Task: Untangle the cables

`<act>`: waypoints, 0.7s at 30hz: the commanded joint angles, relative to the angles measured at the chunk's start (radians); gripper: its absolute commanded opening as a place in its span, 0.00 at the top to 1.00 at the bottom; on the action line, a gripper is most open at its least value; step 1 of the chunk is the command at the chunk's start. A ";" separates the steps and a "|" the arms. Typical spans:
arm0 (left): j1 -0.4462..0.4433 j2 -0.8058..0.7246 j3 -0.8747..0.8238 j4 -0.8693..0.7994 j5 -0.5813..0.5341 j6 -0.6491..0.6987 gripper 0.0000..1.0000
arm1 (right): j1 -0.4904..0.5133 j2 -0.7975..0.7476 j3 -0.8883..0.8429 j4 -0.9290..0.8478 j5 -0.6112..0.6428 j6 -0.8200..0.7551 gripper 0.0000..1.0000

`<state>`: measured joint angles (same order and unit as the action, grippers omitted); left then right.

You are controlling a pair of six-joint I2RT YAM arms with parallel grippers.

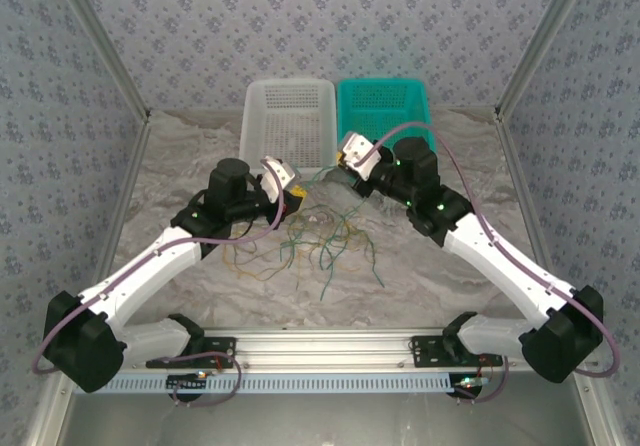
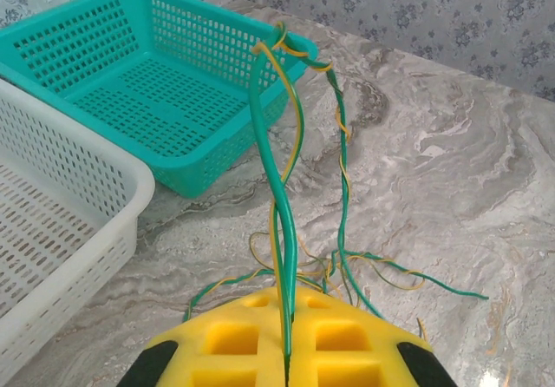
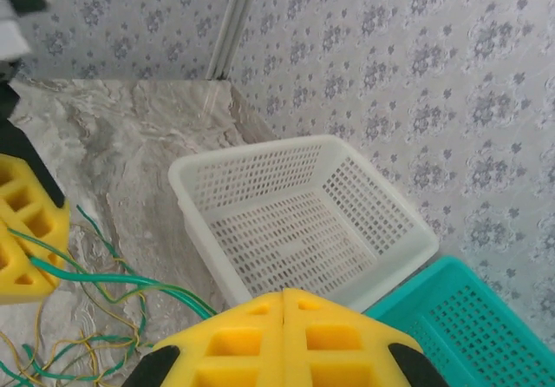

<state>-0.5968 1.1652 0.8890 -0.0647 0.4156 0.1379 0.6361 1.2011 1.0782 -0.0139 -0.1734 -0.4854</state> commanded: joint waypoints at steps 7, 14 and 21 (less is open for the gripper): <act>-0.005 0.000 0.047 -0.055 0.071 0.053 1.00 | 0.037 -0.054 -0.060 -0.062 0.023 -0.052 0.49; -0.021 0.026 0.097 -0.164 0.135 0.124 1.00 | 0.138 -0.025 -0.093 -0.029 0.198 -0.241 0.38; -0.045 0.053 0.147 -0.236 0.148 0.169 1.00 | 0.151 0.092 0.022 -0.112 0.206 -0.334 0.45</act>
<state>-0.6289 1.2072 0.9894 -0.2504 0.5289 0.2623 0.7830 1.2594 1.0264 -0.0772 0.0063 -0.7544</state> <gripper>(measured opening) 0.070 0.571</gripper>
